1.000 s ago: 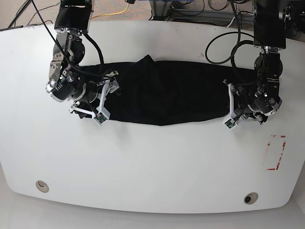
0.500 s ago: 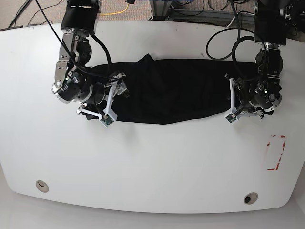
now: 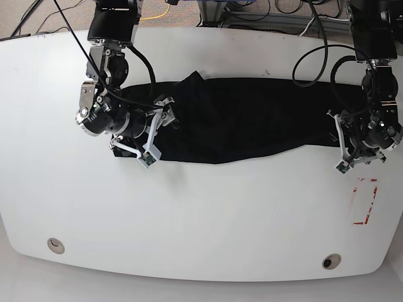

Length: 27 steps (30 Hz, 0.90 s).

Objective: Layout the t-shirt on the table in an organized manner, then fold the t-shirt properly
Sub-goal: 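Release the left gripper and move it to the strip's end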

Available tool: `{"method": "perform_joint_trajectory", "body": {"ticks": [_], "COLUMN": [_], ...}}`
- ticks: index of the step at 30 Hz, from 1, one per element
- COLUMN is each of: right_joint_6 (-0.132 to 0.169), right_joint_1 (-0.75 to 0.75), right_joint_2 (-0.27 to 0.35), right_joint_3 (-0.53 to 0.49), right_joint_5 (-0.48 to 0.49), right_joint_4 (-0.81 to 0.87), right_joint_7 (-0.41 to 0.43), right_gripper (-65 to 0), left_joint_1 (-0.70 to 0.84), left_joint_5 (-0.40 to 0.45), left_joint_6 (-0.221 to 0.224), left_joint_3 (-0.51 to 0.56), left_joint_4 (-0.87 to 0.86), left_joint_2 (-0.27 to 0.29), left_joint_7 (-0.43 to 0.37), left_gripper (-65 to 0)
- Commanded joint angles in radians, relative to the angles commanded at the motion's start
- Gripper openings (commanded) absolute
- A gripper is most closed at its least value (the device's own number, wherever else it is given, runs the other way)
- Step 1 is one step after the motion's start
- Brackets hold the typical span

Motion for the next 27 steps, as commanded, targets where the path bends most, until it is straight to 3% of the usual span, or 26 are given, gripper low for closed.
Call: {"method": "perform_joint_trajectory", "body": {"ticks": [3,7,8,16,21,27], "right_joint_6": [0.000,0.000,0.000,0.000,0.000,0.000], "right_joint_1": [0.000,-0.002,-0.002,-0.002,-0.002,-0.005], "right_joint_2": [0.002,0.003,0.003,0.003,0.021,0.028], "right_joint_3": [0.000,0.000,0.000,-0.002,-0.003,-0.002], "right_joint_5": [0.000,0.000,0.000,0.000,0.002,0.002], "right_joint_4": [-0.002,-0.003,-0.003,-0.003,-0.003,-0.003], "right_joint_7": [0.000,0.000,0.000,0.000,0.000,0.000], "right_gripper": [-15.4,-15.4,-15.4,-15.4,-15.4,-15.4], "left_joint_1": [0.012,0.048,0.061,0.081,0.077,0.077], "left_joint_5": [0.000,-0.058,-0.101,-0.359,-0.373,-0.373], "left_joint_6": [0.000,0.000,0.000,0.000,0.000,0.000], "left_joint_3": [-0.081,-0.204,-0.247,-0.338,-0.382,-0.336], "left_joint_4": [-0.003,-0.009,-0.017,-0.198,-0.334,-0.417], "left_joint_2": [-0.012,-0.015,-0.015,-0.061,-0.061,-0.081], "left_joint_7": [0.000,0.002,0.002,-0.008,-0.074,-0.126], "left_gripper": [-31.7,-21.4,-18.6,-18.5,-18.5,-18.5]}}
